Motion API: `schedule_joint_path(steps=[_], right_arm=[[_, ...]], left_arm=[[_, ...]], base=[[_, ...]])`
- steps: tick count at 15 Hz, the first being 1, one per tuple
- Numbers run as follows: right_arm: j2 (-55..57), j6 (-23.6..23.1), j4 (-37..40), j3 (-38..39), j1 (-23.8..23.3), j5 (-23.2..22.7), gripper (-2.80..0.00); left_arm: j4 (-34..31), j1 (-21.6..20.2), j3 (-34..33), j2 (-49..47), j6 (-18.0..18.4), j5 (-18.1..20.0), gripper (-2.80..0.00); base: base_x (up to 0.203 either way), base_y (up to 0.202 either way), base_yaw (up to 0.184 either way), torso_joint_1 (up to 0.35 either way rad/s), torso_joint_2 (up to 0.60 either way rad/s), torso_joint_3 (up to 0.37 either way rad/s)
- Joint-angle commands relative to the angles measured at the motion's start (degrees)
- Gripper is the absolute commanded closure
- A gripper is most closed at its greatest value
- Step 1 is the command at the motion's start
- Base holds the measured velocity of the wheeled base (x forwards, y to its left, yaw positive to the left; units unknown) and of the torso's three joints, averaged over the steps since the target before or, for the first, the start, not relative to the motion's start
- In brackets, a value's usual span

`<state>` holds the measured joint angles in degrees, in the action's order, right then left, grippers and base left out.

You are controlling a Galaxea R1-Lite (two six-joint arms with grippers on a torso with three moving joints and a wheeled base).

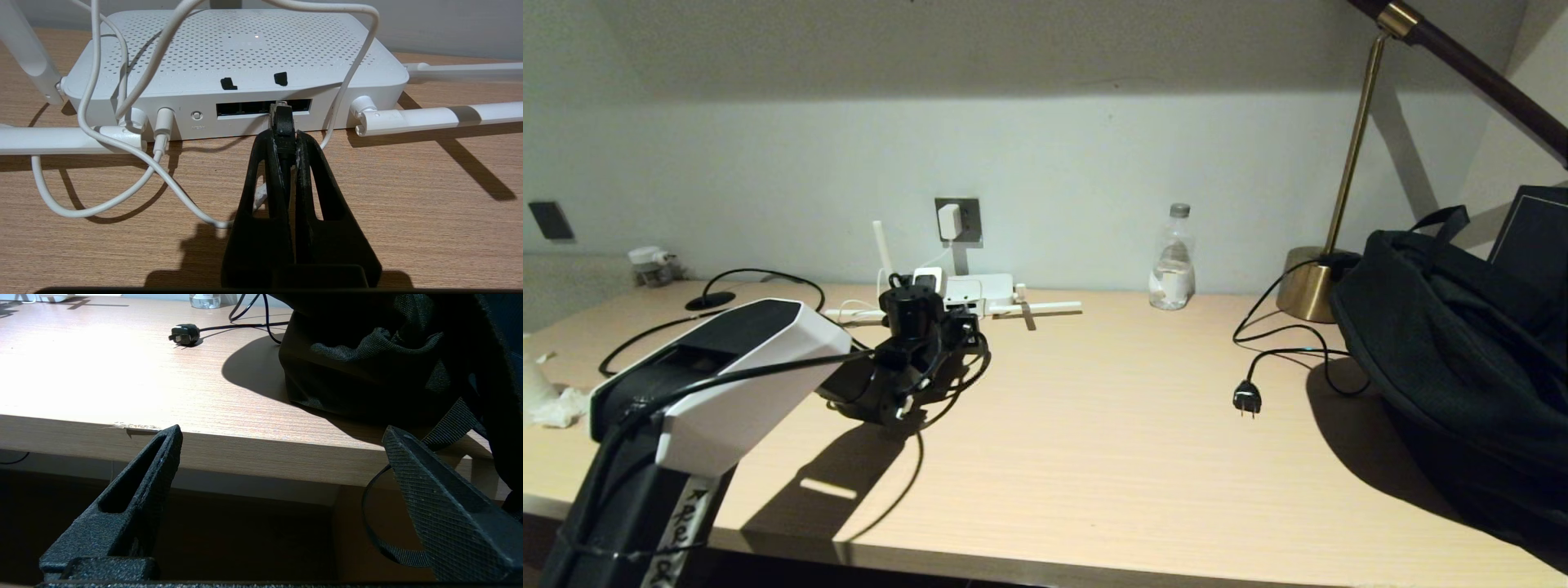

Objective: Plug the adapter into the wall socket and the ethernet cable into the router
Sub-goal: Align cable and router interface

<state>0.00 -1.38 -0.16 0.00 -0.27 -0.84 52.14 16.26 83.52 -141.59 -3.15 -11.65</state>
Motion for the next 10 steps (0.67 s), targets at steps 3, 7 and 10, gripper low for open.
schedule_joint_path(steps=[3,7,10], right_arm=[[0.00,0.01,-0.02,0.00,0.00,0.01,-2.80],[0.00,0.09,-0.02,0.00,0.00,0.05,-2.80],[0.00,0.50,-0.02,0.00,0.00,0.14,-2.80]], left_arm=[[0.03,0.11,-0.02,0.20,-0.19,-0.12,0.00],[-0.13,1.24,0.33,0.36,-0.27,0.05,0.00],[-0.20,1.67,0.33,-0.21,-0.27,0.02,0.00]], base=[[0.000,0.000,0.000,0.000,0.00,0.000],[0.000,0.000,0.000,0.000,0.00,0.000],[0.000,0.000,0.000,0.000,0.00,0.000]])
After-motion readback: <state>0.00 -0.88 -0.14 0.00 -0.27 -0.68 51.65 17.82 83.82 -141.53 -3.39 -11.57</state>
